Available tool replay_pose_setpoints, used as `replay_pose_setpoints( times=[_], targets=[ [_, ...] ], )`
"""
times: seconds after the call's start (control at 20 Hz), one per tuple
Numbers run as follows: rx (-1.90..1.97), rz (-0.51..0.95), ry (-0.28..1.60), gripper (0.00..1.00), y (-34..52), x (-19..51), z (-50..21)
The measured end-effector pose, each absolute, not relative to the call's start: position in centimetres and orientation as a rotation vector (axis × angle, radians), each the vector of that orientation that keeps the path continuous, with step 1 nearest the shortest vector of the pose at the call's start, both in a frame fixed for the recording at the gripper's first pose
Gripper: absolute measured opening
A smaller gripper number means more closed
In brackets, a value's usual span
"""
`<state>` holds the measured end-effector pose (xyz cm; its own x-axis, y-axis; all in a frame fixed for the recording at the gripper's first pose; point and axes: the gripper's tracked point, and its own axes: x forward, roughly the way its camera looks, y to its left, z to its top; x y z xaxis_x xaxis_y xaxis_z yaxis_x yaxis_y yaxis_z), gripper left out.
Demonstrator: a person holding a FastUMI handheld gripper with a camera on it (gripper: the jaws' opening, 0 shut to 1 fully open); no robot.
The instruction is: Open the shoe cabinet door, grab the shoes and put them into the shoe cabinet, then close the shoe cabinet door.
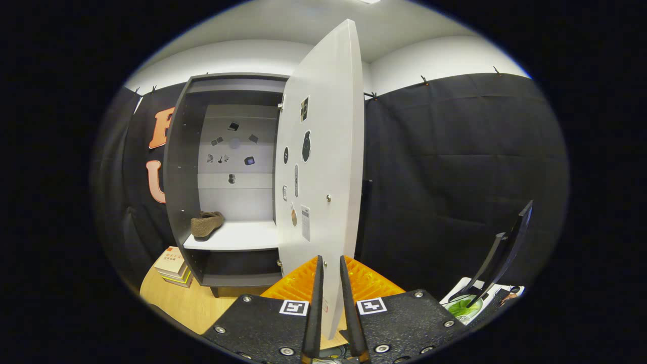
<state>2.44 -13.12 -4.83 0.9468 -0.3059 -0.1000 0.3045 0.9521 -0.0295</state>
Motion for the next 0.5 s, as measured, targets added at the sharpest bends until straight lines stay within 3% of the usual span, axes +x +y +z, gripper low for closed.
replay_pose_setpoints(
  times=[0.5],
  targets=[
    [0.0,-0.153,0.185,0.21,-6.6,3.5,-8.4]
  ],
)
